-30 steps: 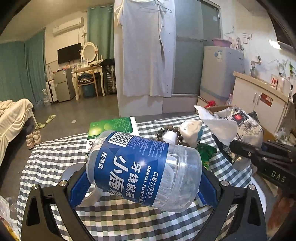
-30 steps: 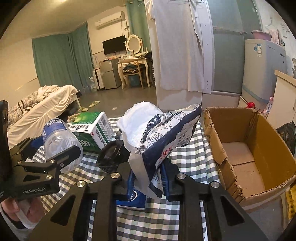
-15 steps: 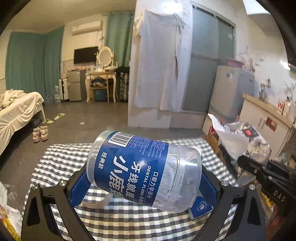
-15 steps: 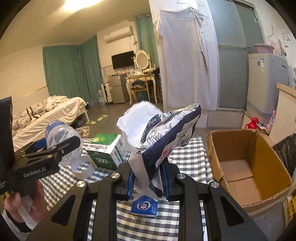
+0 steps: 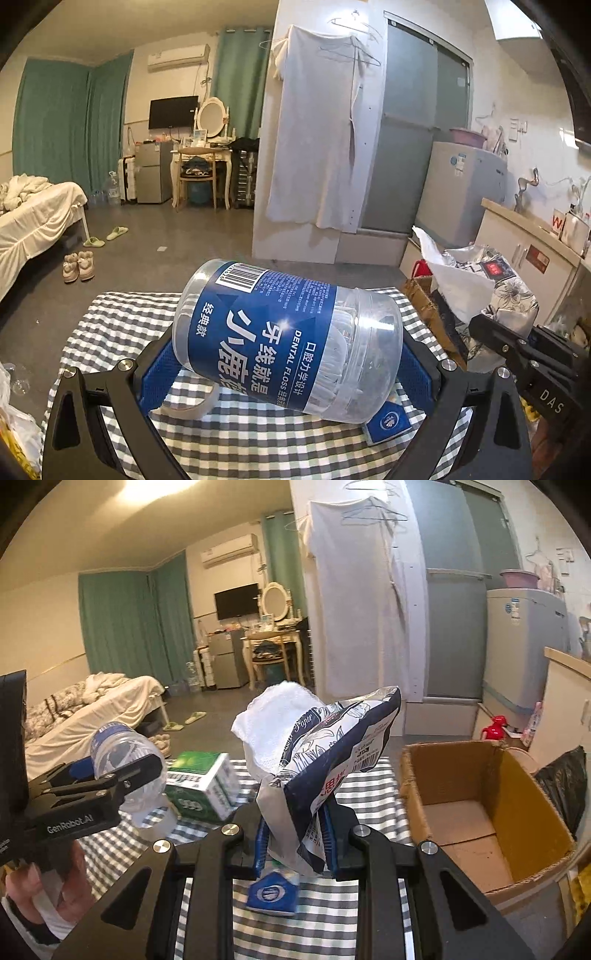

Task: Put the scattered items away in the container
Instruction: 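Carry the floss bottle and tissue pack with both grippers over the cardboard box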

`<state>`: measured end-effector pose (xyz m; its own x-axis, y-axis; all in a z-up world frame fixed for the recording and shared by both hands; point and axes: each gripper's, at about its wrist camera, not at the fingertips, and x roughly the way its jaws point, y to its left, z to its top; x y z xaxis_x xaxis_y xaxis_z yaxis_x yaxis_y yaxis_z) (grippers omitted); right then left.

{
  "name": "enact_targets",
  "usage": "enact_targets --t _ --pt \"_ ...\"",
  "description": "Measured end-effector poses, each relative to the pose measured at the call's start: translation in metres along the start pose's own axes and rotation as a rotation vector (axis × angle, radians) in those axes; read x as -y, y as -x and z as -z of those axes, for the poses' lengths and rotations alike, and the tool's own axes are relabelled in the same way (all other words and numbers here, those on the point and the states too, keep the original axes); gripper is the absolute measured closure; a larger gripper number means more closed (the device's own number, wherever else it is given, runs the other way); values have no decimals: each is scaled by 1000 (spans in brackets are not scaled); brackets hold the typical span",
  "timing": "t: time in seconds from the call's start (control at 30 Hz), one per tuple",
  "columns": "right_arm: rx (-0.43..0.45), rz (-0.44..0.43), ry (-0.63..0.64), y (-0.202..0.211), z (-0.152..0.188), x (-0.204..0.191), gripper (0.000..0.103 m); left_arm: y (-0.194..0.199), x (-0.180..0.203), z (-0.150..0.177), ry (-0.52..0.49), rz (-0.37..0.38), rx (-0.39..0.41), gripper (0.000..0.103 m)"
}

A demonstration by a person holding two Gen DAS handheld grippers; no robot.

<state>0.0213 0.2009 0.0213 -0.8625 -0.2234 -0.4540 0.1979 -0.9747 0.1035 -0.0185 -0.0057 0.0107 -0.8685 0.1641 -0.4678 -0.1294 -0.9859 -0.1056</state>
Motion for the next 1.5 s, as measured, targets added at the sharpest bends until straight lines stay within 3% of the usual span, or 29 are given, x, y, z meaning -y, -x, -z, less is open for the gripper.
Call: enact_targets --t 0.4,0.83,1.5 --pt "-3 129 -25 9 -7 33 79 -19 40 -9 -26 60 -11 2" --pt "-34 268 -85 15 -7 92 79 -36 96 -16 -78 234 -37 2" --pt "-48 413 -173 41 -3 176 79 -69 207 -37 -195 397 -78 2"
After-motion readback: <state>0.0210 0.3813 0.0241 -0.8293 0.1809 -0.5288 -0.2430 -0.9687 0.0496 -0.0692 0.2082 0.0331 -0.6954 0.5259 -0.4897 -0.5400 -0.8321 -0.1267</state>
